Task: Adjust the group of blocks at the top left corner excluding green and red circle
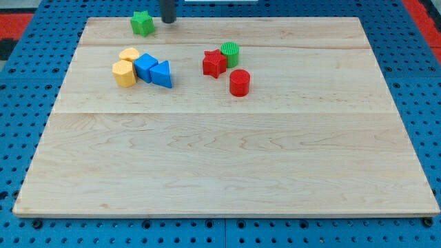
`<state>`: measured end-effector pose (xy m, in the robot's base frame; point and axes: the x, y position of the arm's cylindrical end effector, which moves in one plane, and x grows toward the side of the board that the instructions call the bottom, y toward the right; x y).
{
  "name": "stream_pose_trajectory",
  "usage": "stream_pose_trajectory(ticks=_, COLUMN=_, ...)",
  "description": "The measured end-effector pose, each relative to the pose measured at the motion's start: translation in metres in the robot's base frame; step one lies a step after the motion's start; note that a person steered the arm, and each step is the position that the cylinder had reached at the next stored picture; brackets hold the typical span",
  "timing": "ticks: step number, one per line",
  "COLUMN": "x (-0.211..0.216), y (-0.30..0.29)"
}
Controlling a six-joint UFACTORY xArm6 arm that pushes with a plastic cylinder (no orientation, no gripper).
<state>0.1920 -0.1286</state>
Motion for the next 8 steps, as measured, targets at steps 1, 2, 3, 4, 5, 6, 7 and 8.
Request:
stream_pose_trajectory(ticks=1, x=0.009, y=-0.028)
stream_pose_trajectory(ticks=2, x=0.04, y=-0.038)
stream_pose_trajectory(ticks=3, x=0.047, y=0.006)
stream_pose_trajectory(ticks=4, x=0.052, y=0.119)
stream_pose_trajectory(ticks=5, x=0.108, y=0.154)
stream_pose_trajectory(ticks=6, x=0.126, y=0.148)
stream_pose_trajectory(ticks=7, x=0.143, y=0.121)
stream_pose_trajectory(ticks=8, x=0.143, y=0.062)
